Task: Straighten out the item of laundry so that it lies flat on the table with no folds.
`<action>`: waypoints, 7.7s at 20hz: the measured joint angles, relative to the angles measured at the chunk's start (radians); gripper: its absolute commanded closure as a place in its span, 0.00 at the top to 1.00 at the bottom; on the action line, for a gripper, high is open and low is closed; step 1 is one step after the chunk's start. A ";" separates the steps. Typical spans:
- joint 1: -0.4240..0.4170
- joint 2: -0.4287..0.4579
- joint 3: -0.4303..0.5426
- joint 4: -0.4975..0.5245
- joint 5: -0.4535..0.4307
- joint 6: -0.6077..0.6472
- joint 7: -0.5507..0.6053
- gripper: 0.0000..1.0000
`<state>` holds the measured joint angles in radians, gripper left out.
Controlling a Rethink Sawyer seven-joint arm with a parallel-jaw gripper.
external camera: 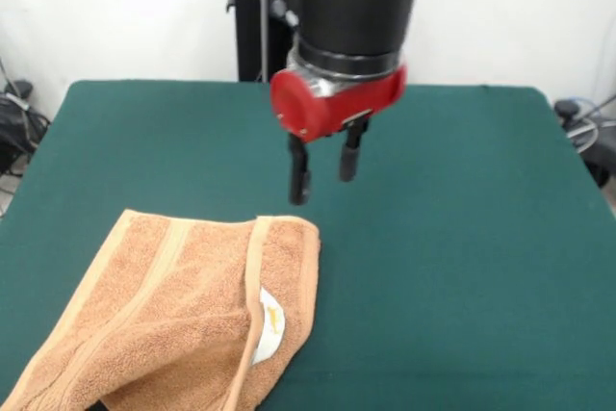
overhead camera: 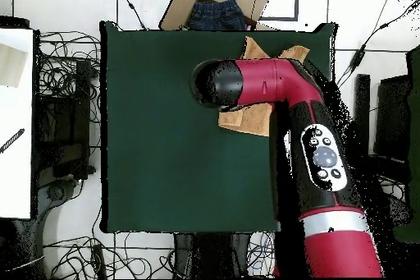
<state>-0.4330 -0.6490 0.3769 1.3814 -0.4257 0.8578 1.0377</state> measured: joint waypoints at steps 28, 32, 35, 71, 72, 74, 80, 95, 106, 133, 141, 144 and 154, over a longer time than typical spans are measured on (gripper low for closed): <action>-0.007 0.053 -0.114 0.031 0.091 -0.168 0.000 1.00; -0.012 0.059 -0.116 0.045 0.111 -0.200 0.000 1.00; -0.013 0.068 -0.117 0.069 0.136 -0.226 0.000 1.00; 0.383 0.027 -0.458 0.334 0.288 -0.570 0.346 1.00; 0.376 0.027 -0.455 0.338 0.287 -0.570 0.348 1.00; 0.353 0.027 -0.446 0.346 0.287 -0.570 0.351 1.00; 0.214 0.043 -0.422 0.335 0.287 -0.565 0.351 1.00; 0.041 0.117 -0.368 0.254 0.266 -0.506 0.351 1.00; 0.042 0.179 -0.307 0.250 0.222 -0.506 0.351 1.00; -0.041 0.276 -0.200 0.148 0.200 -0.385 0.351 0.00; -0.060 0.281 -0.189 0.137 0.192 -0.376 0.351 0.00; -0.060 0.281 -0.189 0.137 0.192 -0.376 0.351 0.00; -0.028 0.269 -0.213 0.147 0.190 -0.388 0.351 0.00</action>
<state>-0.4605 -0.3801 0.1639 1.5283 -0.2355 0.4696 1.3888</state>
